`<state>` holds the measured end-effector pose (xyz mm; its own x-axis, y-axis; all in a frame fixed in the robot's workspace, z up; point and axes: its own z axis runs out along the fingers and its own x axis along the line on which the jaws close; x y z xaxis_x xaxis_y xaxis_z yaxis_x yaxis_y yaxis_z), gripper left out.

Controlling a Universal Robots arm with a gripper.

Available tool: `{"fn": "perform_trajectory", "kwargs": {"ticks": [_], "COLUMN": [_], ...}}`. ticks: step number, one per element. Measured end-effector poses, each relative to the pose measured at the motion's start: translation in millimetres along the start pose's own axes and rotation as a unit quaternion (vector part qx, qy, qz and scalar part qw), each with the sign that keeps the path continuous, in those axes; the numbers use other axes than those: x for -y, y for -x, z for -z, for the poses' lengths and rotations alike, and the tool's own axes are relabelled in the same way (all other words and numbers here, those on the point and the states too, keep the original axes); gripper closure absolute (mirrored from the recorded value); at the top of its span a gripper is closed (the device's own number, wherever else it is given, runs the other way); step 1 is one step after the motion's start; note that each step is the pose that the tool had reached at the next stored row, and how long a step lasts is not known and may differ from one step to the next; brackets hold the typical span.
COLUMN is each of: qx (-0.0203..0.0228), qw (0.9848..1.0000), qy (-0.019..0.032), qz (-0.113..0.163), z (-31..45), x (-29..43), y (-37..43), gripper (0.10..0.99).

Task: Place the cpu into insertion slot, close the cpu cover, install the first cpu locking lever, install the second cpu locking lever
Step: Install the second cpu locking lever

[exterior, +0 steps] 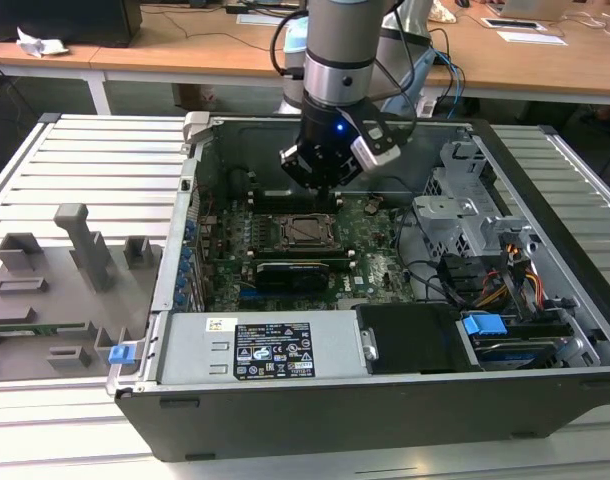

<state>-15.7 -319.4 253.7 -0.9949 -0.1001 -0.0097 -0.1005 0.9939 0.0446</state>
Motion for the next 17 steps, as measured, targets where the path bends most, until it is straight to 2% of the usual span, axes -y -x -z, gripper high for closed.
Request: {"fn": "perform_trajectory", "kwargs": {"ticks": [3, 5, 8, 13, 17], "qx": [-0.0002, -0.0005, -0.0009, -0.0017, -0.0024], "qw": [1.0, 1.0, 1.0, 1.0, 1.0], "qy": [0.0003, 0.0038, 0.0059, 0.0066, 0.0068], "qz": [0.0, 0.0, 0.0, 0.0, 0.0], "z": [-0.1, -1.4, -4.0, -9.4, -13.2], "x": [5.0, 7.8, 12.2, 22.5, 25.8], "y": [-0.5, -0.8, -1.2, -2.4, -2.8], "gripper": [0.98, 0.98, 0.98, 0.98, 0.98]}}
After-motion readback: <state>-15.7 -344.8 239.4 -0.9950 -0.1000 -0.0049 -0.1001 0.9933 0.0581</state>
